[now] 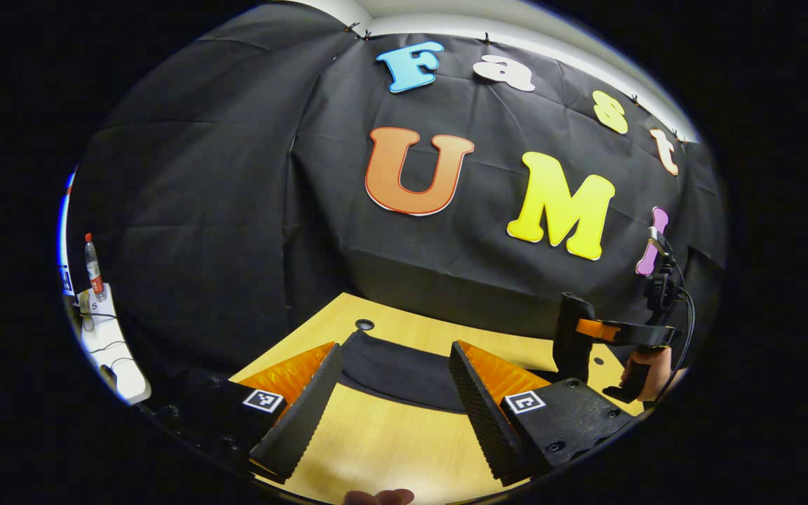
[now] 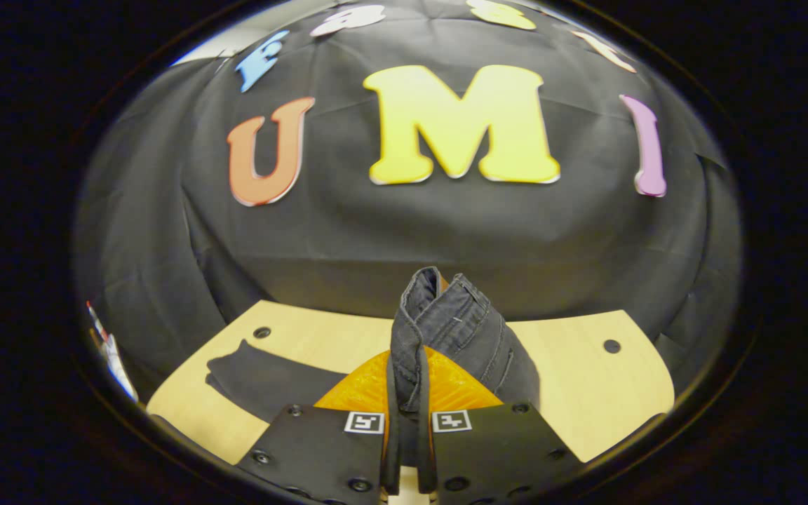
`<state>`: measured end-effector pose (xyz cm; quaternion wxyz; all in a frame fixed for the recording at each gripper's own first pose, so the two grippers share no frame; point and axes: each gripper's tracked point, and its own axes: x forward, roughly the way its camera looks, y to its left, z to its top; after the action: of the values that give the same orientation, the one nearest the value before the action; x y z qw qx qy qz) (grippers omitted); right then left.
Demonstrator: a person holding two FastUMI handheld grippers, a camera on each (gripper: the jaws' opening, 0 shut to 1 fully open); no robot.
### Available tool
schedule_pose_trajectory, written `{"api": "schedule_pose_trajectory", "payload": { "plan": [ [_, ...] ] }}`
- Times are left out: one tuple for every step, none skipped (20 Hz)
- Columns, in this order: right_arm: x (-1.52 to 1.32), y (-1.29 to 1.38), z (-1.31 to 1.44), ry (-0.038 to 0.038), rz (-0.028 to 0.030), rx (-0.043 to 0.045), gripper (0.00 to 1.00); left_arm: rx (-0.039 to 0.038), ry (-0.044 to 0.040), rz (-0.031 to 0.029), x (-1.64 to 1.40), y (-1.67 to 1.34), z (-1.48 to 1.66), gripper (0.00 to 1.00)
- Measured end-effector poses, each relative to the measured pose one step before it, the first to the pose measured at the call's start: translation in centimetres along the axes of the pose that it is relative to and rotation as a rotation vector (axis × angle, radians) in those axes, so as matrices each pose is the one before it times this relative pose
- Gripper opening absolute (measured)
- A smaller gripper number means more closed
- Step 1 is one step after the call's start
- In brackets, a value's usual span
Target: Grasp the waist and the cuffs of the jeans and fold them to make the two legs overlap; first hold the waist and fold one-third of the jeans toward the cuffs, then hold the cuffs and fold the remaining one-third in the same direction to finish folding.
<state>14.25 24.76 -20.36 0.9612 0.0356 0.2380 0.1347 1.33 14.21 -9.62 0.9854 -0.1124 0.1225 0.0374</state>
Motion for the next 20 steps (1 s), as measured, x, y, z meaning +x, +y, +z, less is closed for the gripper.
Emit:
{"api": "schedule_pose_trajectory", "payload": {
  "plan": [
    [1.170,1.584,-1.331,0.01981,0.00456,-0.01676,0.10,-0.01585,0.00465,0.00340,0.041,0.632,-0.261,0.99],
    [1.011,1.450,-1.536,0.02209,0.00350,-0.02006,0.10,-0.00880,0.01691,0.01365,0.069,0.854,-0.561,0.98],
    [0.942,1.346,-1.660,0.02000,0.00477,-0.02606,0.10,-0.00570,0.01464,0.01767,0.188,0.915,-0.651,0.99],
    [0.955,1.310,-1.585,0.02503,0.00451,-0.03252,0.10,-0.00798,0.00669,0.01187,0.226,0.760,-0.250,0.99],
    [1.476,0.735,-1.544,0.03156,0.00355,-0.02949,0.10,-0.01026,0.00355,0.01166,0.060,0.702,-0.102,0.99],
    [1.132,0.771,-1.477,0.03497,0.00189,-0.02097,0.10,-0.01163,0.00306,0.00837,0.088,0.597,0.001,0.99],
    [0.719,0.565,-1.360,0.03056,0.00108,-0.01449,0.10,-0.01194,0.00569,0.01183,0.236,0.608,-0.285,0.99],
    [0.775,0.176,-0.891,0.02315,-0.00137,-0.00467,0.10,-0.01034,0.00489,0.00809,0.074,0.472,-0.138,0.99],
    [0.528,0.044,-0.654,0.02524,-0.00116,-0.00321,0.10,-0.00931,0.00518,0.01152,0.067,0.454,-0.044,0.99],
    [0.401,-0.035,-0.278,0.01103,-0.00083,0.00163,0.11,-0.00699,0.00466,0.00647,0.030,0.399,-0.144,0.99],
    [0.324,-0.021,-0.221,0.01122,-0.00333,-0.00901,0.10,-0.00483,0.00559,0.00598,-0.140,0.311,-0.309,0.99],
    [-0.007,0.084,-0.247,0.00394,0.00256,-0.01166,0.10,-0.00122,0.00955,0.01022,0.066,0.376,-0.350,0.99],
    [0.092,0.195,-0.261,0.00322,0.00812,-0.00821,0.11,0.00049,0.00612,0.01003,0.026,0.422,-0.303,0.99],
    [-0.103,0.389,-0.082,0.00481,0.02394,0.00774,0.15,-0.00275,0.00471,0.00466,-0.003,0.292,-0.096,0.99],
    [-0.291,0.749,-0.024,0.00262,0.03164,0.02168,0.19,-0.00476,0.00610,-0.00015,0.097,0.114,-0.093,0.99],
    [-0.386,0.775,0.369,-0.00853,0.03414,0.03132,0.27,-0.00695,0.00606,-0.00021,0.044,0.072,-0.191,0.99],
    [-0.186,0.486,0.483,-0.01163,0.02007,0.02754,0.34,-0.00562,0.00720,-0.00280,0.056,0.096,-0.042,0.99],
    [-0.634,0.038,0.618,-0.01577,0.00853,0.01479,0.42,-0.00473,0.00742,-0.00418,0.111,0.044,-0.126,0.99],
    [-1.113,0.240,0.465,-0.01410,0.01404,0.01162,0.51,-0.00133,0.00336,-0.00329,0.320,0.207,-0.235,0.99],
    [-1.325,0.283,0.602,-0.01347,0.01695,0.00454,0.60,-0.00454,0.01216,-0.00640,0.324,0.136,-0.309,0.99]
  ]
}}
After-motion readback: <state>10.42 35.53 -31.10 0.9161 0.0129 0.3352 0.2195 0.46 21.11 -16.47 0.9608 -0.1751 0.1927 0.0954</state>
